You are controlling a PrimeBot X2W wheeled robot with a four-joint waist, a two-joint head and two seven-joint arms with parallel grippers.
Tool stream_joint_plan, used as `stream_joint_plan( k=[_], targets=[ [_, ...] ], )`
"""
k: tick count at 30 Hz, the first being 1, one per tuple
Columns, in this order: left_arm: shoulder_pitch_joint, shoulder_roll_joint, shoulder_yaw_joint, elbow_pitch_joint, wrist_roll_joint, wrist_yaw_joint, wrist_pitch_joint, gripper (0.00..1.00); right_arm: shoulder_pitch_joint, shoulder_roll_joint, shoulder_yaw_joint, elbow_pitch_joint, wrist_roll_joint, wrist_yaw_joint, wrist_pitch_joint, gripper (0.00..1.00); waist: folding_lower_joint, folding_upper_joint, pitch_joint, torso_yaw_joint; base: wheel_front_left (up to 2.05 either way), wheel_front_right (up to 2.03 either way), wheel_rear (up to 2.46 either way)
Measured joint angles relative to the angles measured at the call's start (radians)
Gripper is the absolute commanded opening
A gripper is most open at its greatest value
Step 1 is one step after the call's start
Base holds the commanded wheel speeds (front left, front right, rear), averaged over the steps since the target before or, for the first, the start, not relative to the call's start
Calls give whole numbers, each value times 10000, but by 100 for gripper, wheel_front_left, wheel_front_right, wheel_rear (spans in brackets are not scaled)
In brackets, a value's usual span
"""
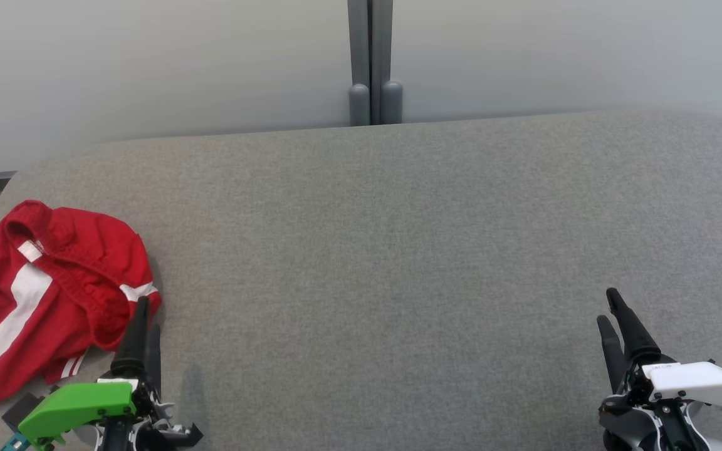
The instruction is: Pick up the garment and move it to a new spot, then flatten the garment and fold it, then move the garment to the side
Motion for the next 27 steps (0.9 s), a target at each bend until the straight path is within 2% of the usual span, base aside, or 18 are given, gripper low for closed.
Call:
stream_joint_plan(
  k=[7, 13, 27],
  targets=[
    [38, 2, -224, -84, 366, -6, -257, 100, 75, -6, 44, -42, -420, 0, -276, 100, 0, 0, 2, 3, 0, 0, 0],
    [57, 4, -378, -199, 1101, -17, -531, 100, 94, -13, 59, -203, -1235, 0, -543, 100, 0, 0, 5, 8, 0, 0, 0],
    [50, 12, -523, -790, 4013, 92, -1078, 100, 112, -48, 84, -1208, -4964, 0, -1093, 100, 0, 0, 30, 34, 0, 0, 0]
  ],
)
